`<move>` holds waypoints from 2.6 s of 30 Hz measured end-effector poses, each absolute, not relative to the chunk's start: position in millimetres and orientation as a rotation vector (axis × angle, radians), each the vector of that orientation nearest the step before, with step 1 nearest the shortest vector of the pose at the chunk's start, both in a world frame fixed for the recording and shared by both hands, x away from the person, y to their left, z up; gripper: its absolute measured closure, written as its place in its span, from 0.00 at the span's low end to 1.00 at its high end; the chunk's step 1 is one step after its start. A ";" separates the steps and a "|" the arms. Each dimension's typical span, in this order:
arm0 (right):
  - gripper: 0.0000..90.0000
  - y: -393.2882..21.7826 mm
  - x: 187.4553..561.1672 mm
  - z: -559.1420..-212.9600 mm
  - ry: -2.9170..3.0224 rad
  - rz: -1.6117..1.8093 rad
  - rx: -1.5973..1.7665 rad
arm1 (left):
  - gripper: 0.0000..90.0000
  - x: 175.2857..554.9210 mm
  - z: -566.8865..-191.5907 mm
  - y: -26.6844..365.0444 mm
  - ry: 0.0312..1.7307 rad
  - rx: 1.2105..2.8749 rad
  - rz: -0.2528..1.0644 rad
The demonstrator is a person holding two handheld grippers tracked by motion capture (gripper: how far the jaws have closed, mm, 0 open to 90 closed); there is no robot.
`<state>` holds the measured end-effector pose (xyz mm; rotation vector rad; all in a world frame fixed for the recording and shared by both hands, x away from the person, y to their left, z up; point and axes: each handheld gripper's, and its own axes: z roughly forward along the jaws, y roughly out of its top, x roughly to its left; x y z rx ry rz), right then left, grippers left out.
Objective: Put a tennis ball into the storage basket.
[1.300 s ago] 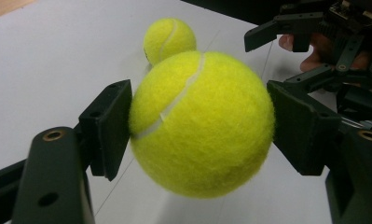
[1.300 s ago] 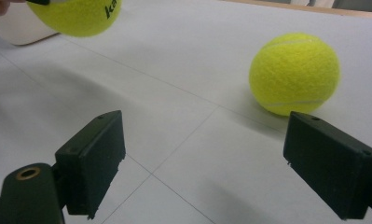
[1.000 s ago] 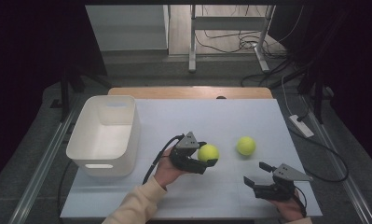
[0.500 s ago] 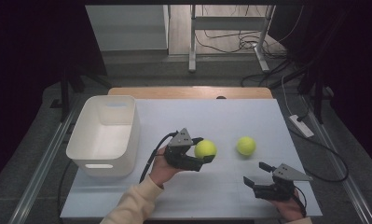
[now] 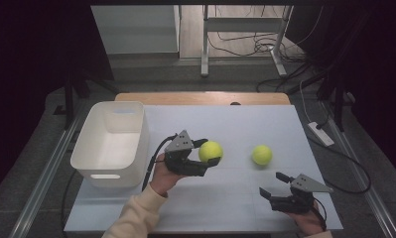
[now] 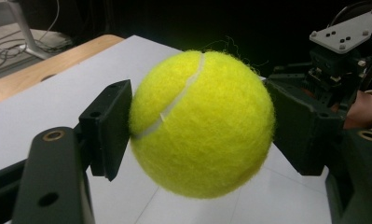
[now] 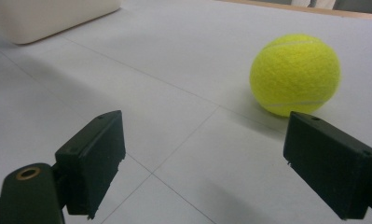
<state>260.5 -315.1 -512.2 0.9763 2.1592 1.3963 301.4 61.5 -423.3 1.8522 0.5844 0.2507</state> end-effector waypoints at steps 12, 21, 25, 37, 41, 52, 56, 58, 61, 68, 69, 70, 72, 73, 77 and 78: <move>0.14 -315.2 260.3 -512.3 2.159 1.397 0.975 | 0.30 300.1 -419.2 66.4 0.583 1.836 0.261; 0.14 -315.5 260.1 -512.2 2.157 1.395 0.974 | 0.30 297.9 -411.5 75.5 0.583 1.808 0.274; 0.14 -315.7 260.3 -512.4 2.157 1.396 0.975 | 0.30 297.8 -407.8 81.8 0.590 1.794 0.288; 0.14 -315.7 260.0 -512.2 2.155 1.394 0.974 | 0.30 297.2 -402.3 93.9 0.609 1.764 0.313; 0.14 -315.9 259.8 -512.0 2.152 1.394 0.973 | 0.30 296.4 -400.4 96.3 0.610 1.758 0.321; 0.14 -315.8 259.8 -512.0 2.154 1.391 0.972 | 0.30 295.0 -396.6 102.4 0.616 1.743 0.341; 0.14 -315.9 259.4 -511.6 2.155 1.389 0.969 | 0.30 293.9 -394.2 105.4 0.618 1.736 0.350; 0.14 -315.8 259.4 -511.6 2.152 1.389 0.969 | 0.30 293.3 -392.4 108.3 0.618 1.726 0.357; 0.14 -315.9 259.4 -511.6 2.151 1.390 0.970 | 0.30 293.0 -390.6 112.1 0.623 1.714 0.363; 0.14 -315.6 259.5 -511.7 2.152 1.390 0.969 | 0.30 292.3 -387.3 120.0 0.635 1.696 0.373; 0.14 -315.6 259.5 -511.7 2.152 1.390 0.969 | 0.30 292.1 -386.8 120.9 0.635 1.695 0.375; 0.14 -315.6 259.5 -511.6 2.151 1.390 0.969 | 0.30 292.1 -386.3 121.9 0.635 1.693 0.378; 0.14 -315.6 259.4 -511.7 2.152 1.390 0.968 | 0.30 291.9 -385.9 122.8 0.637 1.689 0.378; 0.14 -315.6 259.4 -511.7 2.152 1.390 0.968 | 0.30 291.9 -385.4 124.2 0.640 1.686 0.380; 0.14 -315.7 259.4 -511.7 2.152 1.389 0.968 | 0.31 292.1 -384.5 127.7 0.645 1.679 0.383; 0.14 -315.7 259.4 -511.7 2.151 1.389 0.969 | 0.31 292.1 -384.3 128.4 0.646 1.677 0.384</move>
